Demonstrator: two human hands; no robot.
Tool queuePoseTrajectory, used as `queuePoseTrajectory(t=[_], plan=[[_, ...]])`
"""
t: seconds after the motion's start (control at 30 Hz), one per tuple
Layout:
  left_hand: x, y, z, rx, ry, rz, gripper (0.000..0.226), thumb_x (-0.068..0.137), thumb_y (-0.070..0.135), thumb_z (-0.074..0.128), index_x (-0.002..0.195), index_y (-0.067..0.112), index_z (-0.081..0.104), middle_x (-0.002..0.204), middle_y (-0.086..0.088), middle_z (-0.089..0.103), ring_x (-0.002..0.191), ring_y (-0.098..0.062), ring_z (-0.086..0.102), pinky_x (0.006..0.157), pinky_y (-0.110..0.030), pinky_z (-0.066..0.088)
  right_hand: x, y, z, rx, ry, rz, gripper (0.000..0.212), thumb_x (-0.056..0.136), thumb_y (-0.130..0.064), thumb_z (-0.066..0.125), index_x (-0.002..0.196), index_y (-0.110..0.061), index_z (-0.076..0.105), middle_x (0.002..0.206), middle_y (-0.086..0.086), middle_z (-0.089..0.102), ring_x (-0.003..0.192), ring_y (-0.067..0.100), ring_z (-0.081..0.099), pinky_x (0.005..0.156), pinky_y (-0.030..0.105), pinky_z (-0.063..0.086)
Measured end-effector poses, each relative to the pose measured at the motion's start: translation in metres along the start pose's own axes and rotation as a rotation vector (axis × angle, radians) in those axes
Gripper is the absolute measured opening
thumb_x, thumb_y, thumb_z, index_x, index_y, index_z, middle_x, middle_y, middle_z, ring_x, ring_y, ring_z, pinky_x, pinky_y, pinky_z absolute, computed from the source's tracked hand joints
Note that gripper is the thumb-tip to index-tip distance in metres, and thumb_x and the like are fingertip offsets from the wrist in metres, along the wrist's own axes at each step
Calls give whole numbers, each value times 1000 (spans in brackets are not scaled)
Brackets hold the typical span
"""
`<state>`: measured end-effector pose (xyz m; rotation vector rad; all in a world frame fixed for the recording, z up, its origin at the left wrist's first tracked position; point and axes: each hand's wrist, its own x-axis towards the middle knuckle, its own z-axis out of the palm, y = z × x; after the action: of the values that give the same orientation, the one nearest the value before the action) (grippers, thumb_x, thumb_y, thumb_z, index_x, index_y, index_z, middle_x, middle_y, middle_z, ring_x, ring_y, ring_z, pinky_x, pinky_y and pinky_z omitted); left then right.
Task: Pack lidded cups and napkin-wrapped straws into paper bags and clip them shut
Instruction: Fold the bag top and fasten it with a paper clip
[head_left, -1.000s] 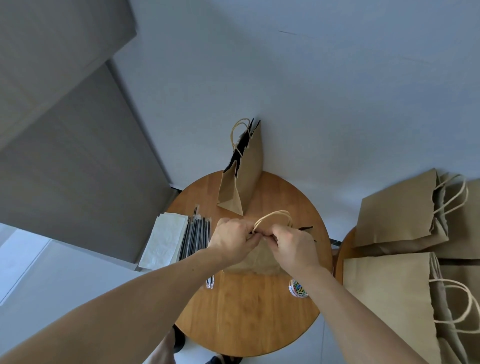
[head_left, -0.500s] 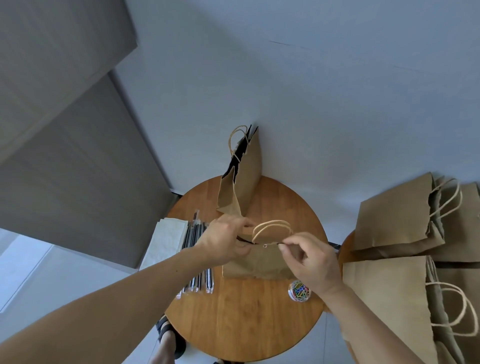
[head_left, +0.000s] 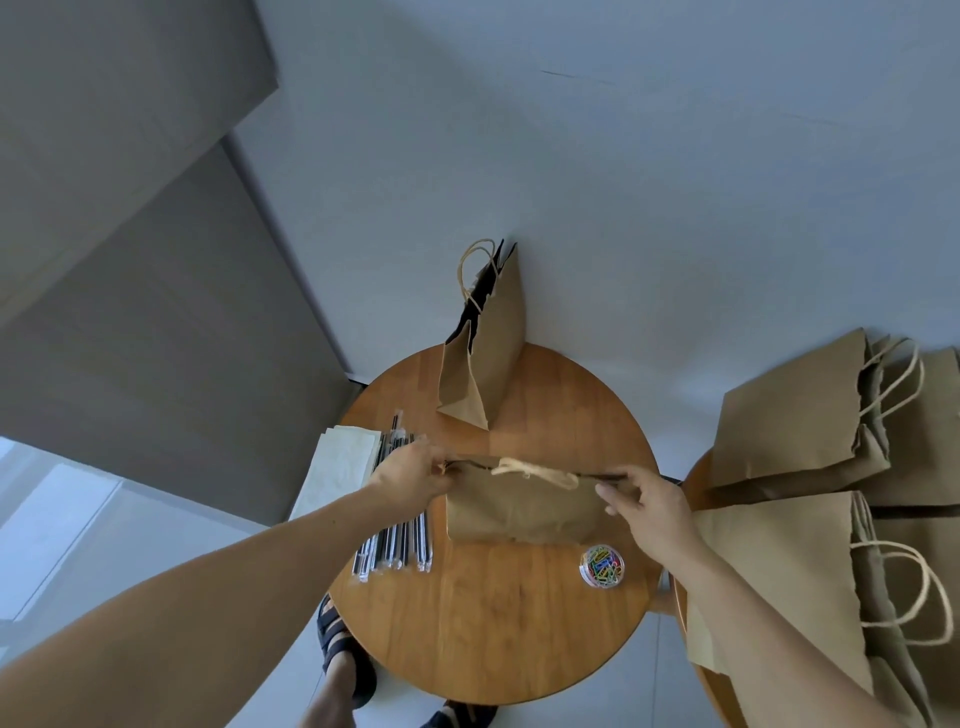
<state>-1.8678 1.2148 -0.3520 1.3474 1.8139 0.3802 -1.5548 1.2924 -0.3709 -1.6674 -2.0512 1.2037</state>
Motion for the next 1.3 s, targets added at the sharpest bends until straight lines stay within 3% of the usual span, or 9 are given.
queuePoseTrajectory(t=[0.07,0.27,0.4,0.57,0.7,0.9,1.03,1.17,1.3], plan=[[-5,3,-2,-67,34,-6,25,95,18,61,82,39,65,81,9,62,84,-17,60,70,-23,45,0,-6,2,47,48,30,3,93,-39,62,91,-39,61,75,-18,69,72,-5,67,63,19,46],[-23,20,-28,-416,159,-48,11,94,27,65,85,23,72,63,17,66,57,4,59,56,-8,44,-8,-50,-1,353,200,9,6,98,-28,58,99,-24,61,71,-1,73,58,13,67,52,24,53],[-42,43,-62,-658,210,8,20,94,27,65,92,8,71,83,-10,72,71,-18,63,70,-32,54,-14,-95,-11,452,333,-8,13,97,-31,59,98,-18,59,63,3,70,52,14,63,51,27,50],[-73,62,-104,-874,304,93,19,95,23,64,85,7,67,71,-7,64,63,-19,55,56,-28,49,-28,-159,-23,486,517,-91,16,94,-36,63,95,-21,60,50,-2,60,46,8,56,47,27,44],[-108,65,-151,-913,349,238,28,95,24,64,91,-4,68,73,-6,69,63,-16,63,58,-25,53,-49,-227,-30,505,639,-174,14,93,-37,65,89,-25,60,47,-3,58,43,8,53,50,30,43],[-176,65,-239,-915,392,418,24,94,31,65,83,11,74,78,-4,75,69,-15,70,60,-23,54,-96,-344,-23,582,784,-272,15,92,-32,67,94,-18,64,47,-4,58,40,7,53,45,27,47],[-229,59,-295,-911,418,517,27,95,30,64,77,17,77,85,-12,75,70,-20,68,59,-25,53,-129,-417,-10,618,846,-352,12,91,-32,67,82,-33,59,68,-3,64,43,6,55,58,38,52],[-285,51,-348,-910,515,598,28,97,28,62,86,5,73,80,-11,71,66,-21,66,55,-28,54,-158,-486,0,628,863,-439,12,90,-34,68,83,-35,59,82,3,67,43,4,54,59,35,53],[-334,41,-401,-891,666,631,27,96,27,63,88,2,73,78,-14,72,62,-22,65,53,-31,56,-176,-556,12,689,811,-523,11,88,-31,71,83,-32,61,66,-8,64,42,7,52,47,28,47]])
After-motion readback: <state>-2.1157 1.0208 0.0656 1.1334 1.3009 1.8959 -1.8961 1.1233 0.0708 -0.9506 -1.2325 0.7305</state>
